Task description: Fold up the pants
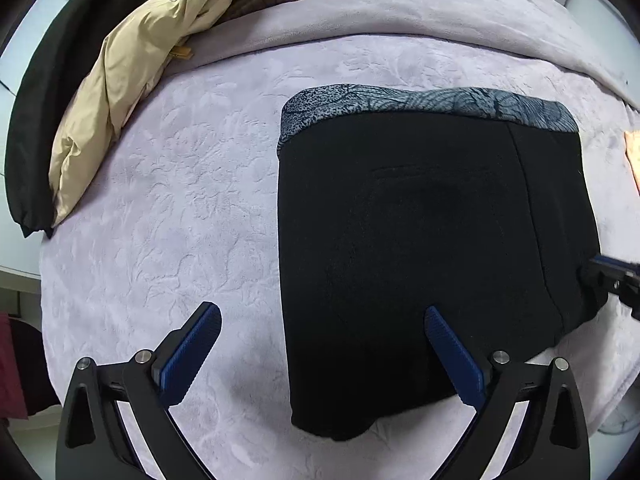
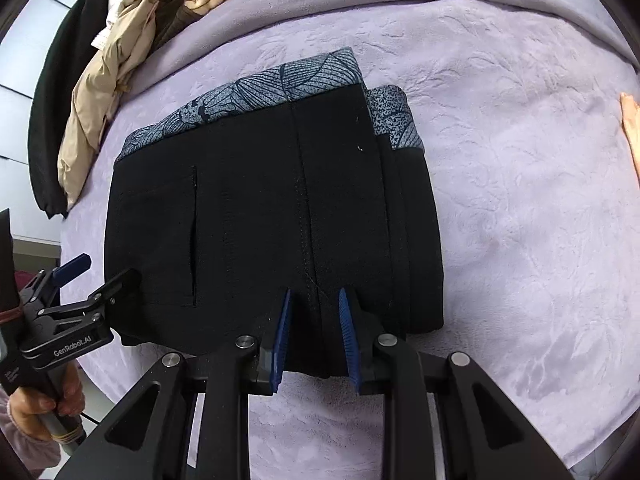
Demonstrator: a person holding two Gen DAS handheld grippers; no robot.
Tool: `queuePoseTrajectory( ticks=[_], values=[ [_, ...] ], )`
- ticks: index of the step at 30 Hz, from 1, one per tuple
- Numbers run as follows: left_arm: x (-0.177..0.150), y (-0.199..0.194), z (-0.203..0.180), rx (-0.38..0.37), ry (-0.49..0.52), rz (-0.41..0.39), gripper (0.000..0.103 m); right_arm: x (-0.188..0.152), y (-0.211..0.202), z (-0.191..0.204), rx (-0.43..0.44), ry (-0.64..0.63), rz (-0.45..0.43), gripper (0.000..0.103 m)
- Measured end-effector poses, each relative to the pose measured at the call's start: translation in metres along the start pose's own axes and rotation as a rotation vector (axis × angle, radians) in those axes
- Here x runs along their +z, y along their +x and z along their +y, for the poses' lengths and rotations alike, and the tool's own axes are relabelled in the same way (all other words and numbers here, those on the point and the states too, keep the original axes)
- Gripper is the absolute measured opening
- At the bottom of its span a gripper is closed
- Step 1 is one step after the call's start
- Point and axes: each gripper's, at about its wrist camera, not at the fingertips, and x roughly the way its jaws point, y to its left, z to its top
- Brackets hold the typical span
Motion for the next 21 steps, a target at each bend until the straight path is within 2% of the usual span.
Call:
queuePoseTrajectory(
  ticks=[2,4,5,8,9,11,16,21],
  values=[
    [-0.004,-0.005,0.003,-0.018,-0.001,0.015,0.102,-0.002,-0.005,0.000,-0.034,0.008,0.002,0.032],
    [-0.009,-0.010,0.006,-0.024,-0.002,0.025,0.102,-0.006,-0.011,-0.003,-0.043,0.036,0.012,0.045],
    [-0.012,-0.015,0.009,-0.024,-0.003,0.026,0.102,-0.009,-0.014,-0.003,-0.046,0.046,0.015,0.056],
    [-0.018,-0.024,0.013,-0.026,0.001,0.035,0.102,-0.018,-0.025,-0.003,-0.044,0.064,0.023,0.063],
    [-0.021,-0.028,0.014,-0.022,0.008,0.040,0.102,-0.023,-0.028,-0.001,-0.039,0.071,0.033,0.071],
    [-0.029,-0.035,0.016,-0.009,0.030,0.045,0.102,-0.035,-0.032,0.005,-0.034,0.083,0.044,0.079],
    [-0.050,-0.051,0.023,0.014,0.078,0.046,0.102,-0.063,-0.037,0.035,-0.011,0.091,0.071,0.080],
    [-0.056,-0.060,0.038,0.038,0.045,0.056,0.102,-0.074,-0.022,0.057,0.029,0.115,0.160,0.080]
  ],
)
